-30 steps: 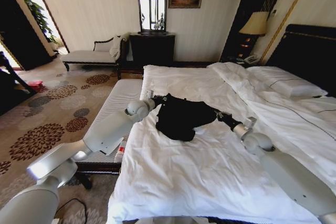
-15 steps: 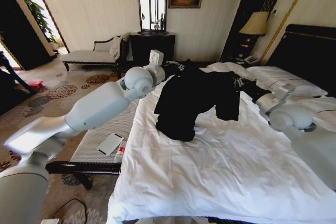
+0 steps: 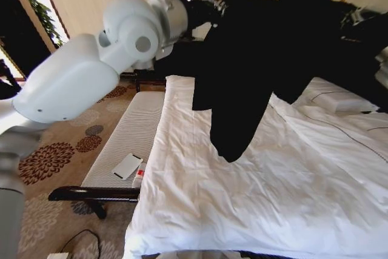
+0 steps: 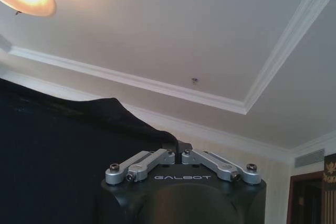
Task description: Fold the clothes on the bed.
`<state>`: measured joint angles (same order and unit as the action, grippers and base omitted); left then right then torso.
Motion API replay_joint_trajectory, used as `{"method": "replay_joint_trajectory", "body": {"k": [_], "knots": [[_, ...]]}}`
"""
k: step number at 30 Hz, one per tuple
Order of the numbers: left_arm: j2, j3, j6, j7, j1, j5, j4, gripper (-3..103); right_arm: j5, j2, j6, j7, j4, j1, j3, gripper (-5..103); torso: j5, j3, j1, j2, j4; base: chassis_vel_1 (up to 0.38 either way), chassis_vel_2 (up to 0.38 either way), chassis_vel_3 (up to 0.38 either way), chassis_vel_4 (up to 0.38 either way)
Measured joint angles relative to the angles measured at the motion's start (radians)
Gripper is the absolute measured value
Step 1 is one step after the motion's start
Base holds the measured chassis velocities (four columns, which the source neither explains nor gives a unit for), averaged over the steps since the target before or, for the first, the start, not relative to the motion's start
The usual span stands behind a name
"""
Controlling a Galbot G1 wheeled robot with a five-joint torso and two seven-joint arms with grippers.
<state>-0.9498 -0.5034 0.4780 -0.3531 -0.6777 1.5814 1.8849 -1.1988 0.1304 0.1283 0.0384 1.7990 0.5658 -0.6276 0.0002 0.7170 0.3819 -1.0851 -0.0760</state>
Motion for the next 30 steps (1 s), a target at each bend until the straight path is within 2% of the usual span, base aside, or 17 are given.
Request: {"method": "replay_joint_trajectory", "body": {"k": [1,2,6,7,12,14,15,17,19,21,22,24,26,27,30], "knots": [[0.016,0.004,0.005,-0.013,-0.018,0.038,0.028,1,0.005,-0.007,0.008,-0.005,0.012,0.04,-0.058,1,0.0001,0.0,0.0,0.0,0.0001,0.0,0.0,0.0,0.0],[0.016,0.004,0.005,-0.013,-0.018,0.038,0.028,1,0.005,-0.007,0.008,-0.005,0.012,0.04,-0.058,1,0.0001,0.0,0.0,0.0,0.0001,0.0,0.0,0.0,0.0],[0.107,0.02,0.014,-0.068,-0.033,0.155,0.135,1,0.045,-0.008,0.026,-0.023,0.047,0.178,-0.227,1,-0.0003,0.0,0.0,0.0,0.0009,0.0,0.0,0.0,0.0],[0.107,0.02,0.014,-0.068,-0.033,0.155,0.135,1,0.045,-0.008,0.026,-0.023,0.047,0.178,-0.227,1,-0.0003,0.0,0.0,0.0,0.0009,0.0,0.0,0.0,0.0],[0.203,0.048,0.017,-0.108,-0.007,0.248,0.233,1,0.081,0.017,0.079,-0.061,0.099,0.225,-0.283,1,-0.0003,0.0,0.0,0.0,0.0012,0.0,0.0,0.0,0.0],[0.244,0.066,0.019,-0.119,0.036,0.266,0.274,1,0.116,0.031,0.106,-0.074,0.125,0.238,-0.291,1,-0.0005,0.0,0.0,0.0,0.0009,0.0,0.0,0.0,0.0],[0.244,0.066,0.019,-0.119,0.036,0.266,0.274,1,0.116,0.031,0.106,-0.074,0.125,0.238,-0.291,1,-0.0005,0.0,0.0,0.0,0.0009,0.0,0.0,0.0,0.0],[0.283,0.092,0.023,-0.121,0.117,0.268,0.305,1,0.16,0.062,0.135,-0.087,0.147,0.25,-0.266,1,-0.0007,0.0,0.0,0.0,0.0006,0.0,0.0,0.0,0.0],[0.312,0.114,0.027,-0.12,0.221,0.245,0.311,1,0.187,0.112,0.156,-0.108,0.153,0.267,-0.2,1,-0.0009,0.0,0.0,0.0,0.0008,0.0,0.0,0.0,0.0],[0.316,0.117,0.028,-0.117,0.248,0.234,0.309,1,0.194,0.127,0.159,-0.111,0.153,0.274,-0.183,1,-0.0008,0.0,0.0,0.0,0.0009,0.0,0.0,0.0,0.0],[0.323,0.122,0.031,-0.103,0.327,0.191,0.291,1,0.224,0.178,0.162,-0.114,0.152,0.295,-0.131,1,-0.0004,0.0,0.0,0.0,0.0012,0.0,0.0,0.0,0.0],[0.321,0.122,0.032,-0.096,0.36,0.166,0.276,1,0.243,0.206,0.16,-0.114,0.144,0.305,-0.099,1,-0.0004,0.001,0.0,0.0,0.0011,0.0,0.0,0.0,0.0],[0.302,0.117,0.031,-0.08,0.416,0.111,0.231,1,0.275,0.252,0.15,-0.114,0.12,0.309,-0.039,1,-0.0003,0.001,0.0,0.0,0.0012,0.0,0.0,0.0,0.0],[0.259,0.099,0.026,-0.056,0.466,0.039,0.16,1,0.309,0.312,0.128,-0.115,0.074,0.292,0.047,1,-0.0002,0.001,0.0,0.0,0.0008,0.0,0.0,0.0,0.0],[0.218,0.075,0.012,-0.027,0.491,-0.022,0.095,1,0.343,0.347,0.101,-0.114,0.032,0.267,0.108,1,-0.0002,0.001,0.0,0.0,0.0007,0.0,0.0,0.0,0.0]]}}
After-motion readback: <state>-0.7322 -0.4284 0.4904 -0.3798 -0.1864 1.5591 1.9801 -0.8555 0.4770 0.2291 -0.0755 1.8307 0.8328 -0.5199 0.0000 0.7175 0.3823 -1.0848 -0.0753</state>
